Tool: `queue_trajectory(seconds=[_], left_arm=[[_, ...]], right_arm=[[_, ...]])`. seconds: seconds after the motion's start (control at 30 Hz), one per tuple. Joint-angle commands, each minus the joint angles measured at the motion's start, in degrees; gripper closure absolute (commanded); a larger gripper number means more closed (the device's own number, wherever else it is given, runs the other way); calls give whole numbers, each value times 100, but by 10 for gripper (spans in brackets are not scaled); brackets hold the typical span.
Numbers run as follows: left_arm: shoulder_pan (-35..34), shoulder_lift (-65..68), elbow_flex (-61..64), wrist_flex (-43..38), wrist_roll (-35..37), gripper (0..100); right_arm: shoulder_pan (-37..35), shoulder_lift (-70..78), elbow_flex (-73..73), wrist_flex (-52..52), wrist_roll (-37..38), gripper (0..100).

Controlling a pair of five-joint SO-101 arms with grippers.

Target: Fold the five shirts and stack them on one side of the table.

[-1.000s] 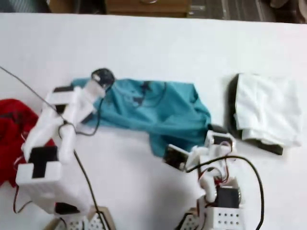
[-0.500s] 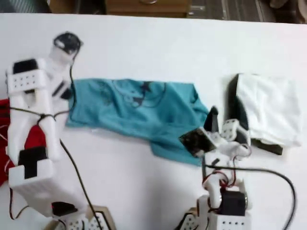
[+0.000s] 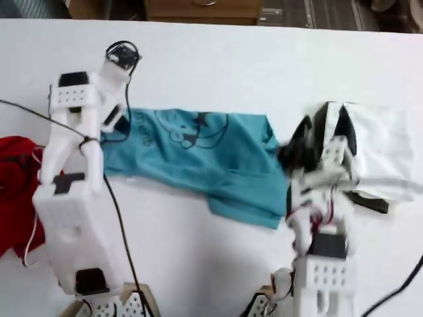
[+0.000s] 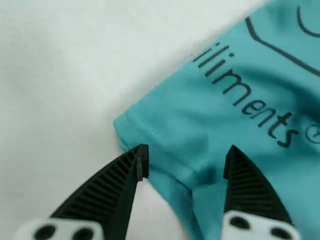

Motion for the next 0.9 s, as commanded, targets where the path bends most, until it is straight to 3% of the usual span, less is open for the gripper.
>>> queue_trajectory(seconds=[0.0, 0.27, 0.5, 0.87], left_arm=[[0, 571, -998, -9, 79, 736], [-519, 1899, -2941, 659, -62, 736], [-510, 2505, -4505, 1169, -352, 736], [-501, 2875, -4734, 1521, -571, 736]], right_arm=[[136, 2009, -1705, 418, -281, 765], [-593, 5024, -3604, 2026, -422, 765], [-910, 6536, -4510, 2413, -457, 765], [-523, 8655, -6312, 2712, -457, 765]])
